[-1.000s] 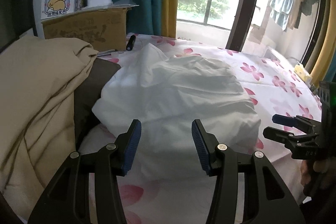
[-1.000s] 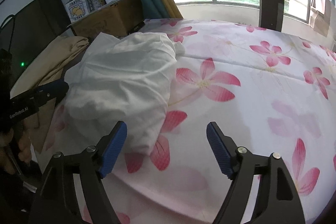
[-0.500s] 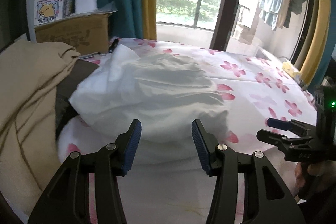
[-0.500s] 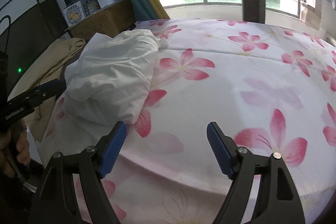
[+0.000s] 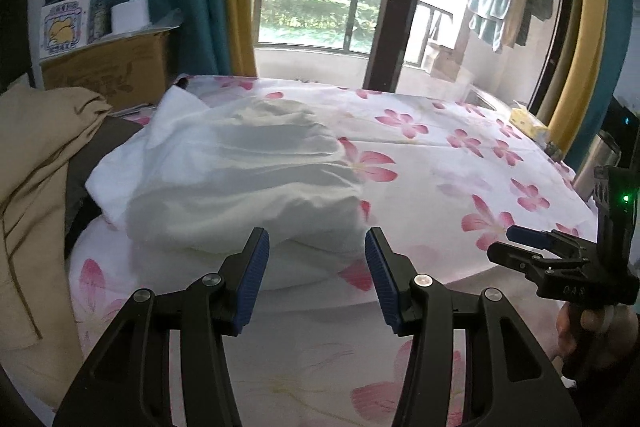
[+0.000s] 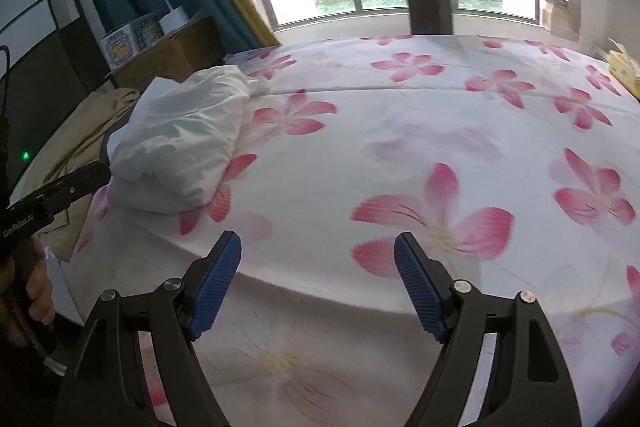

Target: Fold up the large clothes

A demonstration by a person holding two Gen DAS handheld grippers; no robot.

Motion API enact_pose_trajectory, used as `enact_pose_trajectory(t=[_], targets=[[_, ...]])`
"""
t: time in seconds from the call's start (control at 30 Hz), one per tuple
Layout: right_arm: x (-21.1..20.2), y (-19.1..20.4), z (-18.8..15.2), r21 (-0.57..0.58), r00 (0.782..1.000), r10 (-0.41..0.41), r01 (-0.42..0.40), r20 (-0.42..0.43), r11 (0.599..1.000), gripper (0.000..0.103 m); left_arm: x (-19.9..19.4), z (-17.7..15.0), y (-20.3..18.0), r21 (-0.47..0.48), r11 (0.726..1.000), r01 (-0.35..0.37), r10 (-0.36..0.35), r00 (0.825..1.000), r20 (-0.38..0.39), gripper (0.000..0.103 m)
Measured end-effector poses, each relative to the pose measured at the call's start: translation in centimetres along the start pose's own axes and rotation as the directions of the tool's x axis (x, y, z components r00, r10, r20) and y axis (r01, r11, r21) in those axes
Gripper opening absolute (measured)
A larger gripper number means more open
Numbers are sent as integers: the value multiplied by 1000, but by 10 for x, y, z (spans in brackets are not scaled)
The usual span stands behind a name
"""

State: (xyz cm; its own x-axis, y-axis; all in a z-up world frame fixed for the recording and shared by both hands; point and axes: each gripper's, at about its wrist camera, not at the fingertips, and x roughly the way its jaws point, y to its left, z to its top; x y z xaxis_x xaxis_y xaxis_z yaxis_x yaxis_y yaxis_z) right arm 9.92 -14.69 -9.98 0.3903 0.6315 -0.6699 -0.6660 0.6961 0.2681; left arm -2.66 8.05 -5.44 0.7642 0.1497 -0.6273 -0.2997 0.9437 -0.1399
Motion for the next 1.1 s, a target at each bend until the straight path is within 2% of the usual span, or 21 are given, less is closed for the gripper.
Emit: enact_pose_trajectory(t=[0.57, 0.97, 1.1], targets=[[-48, -59, -11, 84, 989, -137, 132, 53, 988, 79, 9, 6, -50, 64, 996, 58, -58, 998, -1, 53], [-94, -70, 3, 71, 966, -224, 216, 131, 974, 79, -18, 26, -82, 137, 988, 76, -87, 993, 77, 53], [-109, -69, 8, 70, 958, -240, 231, 159, 970, 79, -25, 33, -86, 147, 987, 63, -78, 992, 100, 53]])
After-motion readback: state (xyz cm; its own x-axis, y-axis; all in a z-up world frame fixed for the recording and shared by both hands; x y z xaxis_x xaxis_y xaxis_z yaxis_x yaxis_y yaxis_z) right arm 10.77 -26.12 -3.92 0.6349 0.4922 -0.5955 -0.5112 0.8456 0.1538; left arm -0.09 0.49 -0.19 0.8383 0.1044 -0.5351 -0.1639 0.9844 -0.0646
